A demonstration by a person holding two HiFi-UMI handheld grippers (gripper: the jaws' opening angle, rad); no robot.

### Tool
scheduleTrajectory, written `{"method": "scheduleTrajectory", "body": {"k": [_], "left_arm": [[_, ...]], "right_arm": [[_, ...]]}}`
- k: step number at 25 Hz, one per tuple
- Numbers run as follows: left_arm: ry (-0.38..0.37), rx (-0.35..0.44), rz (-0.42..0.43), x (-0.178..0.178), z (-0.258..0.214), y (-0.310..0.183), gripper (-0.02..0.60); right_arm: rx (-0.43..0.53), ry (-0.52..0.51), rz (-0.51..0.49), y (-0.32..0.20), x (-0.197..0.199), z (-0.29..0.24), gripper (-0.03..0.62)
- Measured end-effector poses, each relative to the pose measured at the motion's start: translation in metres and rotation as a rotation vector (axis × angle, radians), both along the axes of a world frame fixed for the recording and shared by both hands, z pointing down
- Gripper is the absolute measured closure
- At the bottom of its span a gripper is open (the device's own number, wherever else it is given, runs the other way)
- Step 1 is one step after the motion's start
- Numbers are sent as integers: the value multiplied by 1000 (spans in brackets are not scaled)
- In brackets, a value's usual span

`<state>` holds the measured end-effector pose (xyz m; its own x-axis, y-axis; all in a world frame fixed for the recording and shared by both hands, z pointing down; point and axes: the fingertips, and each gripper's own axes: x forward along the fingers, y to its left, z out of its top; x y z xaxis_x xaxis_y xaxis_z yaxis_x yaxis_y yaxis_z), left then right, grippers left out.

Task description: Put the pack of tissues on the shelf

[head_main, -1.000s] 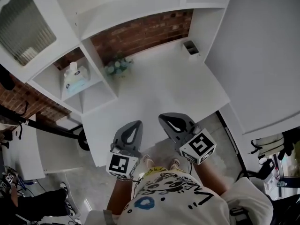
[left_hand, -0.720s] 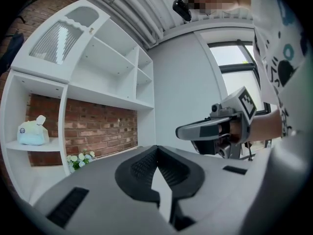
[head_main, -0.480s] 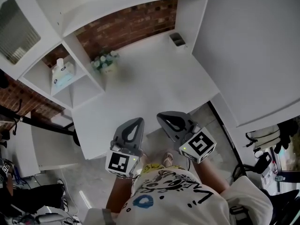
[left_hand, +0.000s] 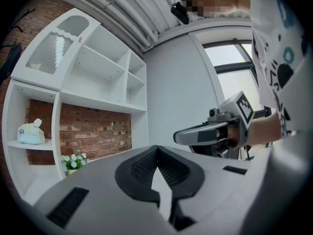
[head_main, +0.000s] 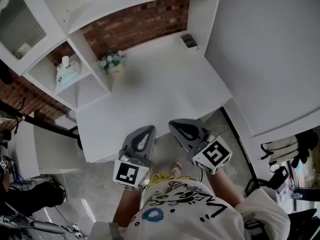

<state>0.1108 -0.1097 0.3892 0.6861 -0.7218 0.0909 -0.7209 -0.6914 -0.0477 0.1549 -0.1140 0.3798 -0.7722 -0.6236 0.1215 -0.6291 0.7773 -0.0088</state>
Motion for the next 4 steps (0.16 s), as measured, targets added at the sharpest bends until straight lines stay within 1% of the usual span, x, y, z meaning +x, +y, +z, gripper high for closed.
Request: {"method": "scheduleTrajectory", "body": {"k": [4], "left_arm": [[14, -5, -7, 10, -4, 8, 567]], "right_arm": [[6, -5, -14, 8, 7, -1, 569]]}}
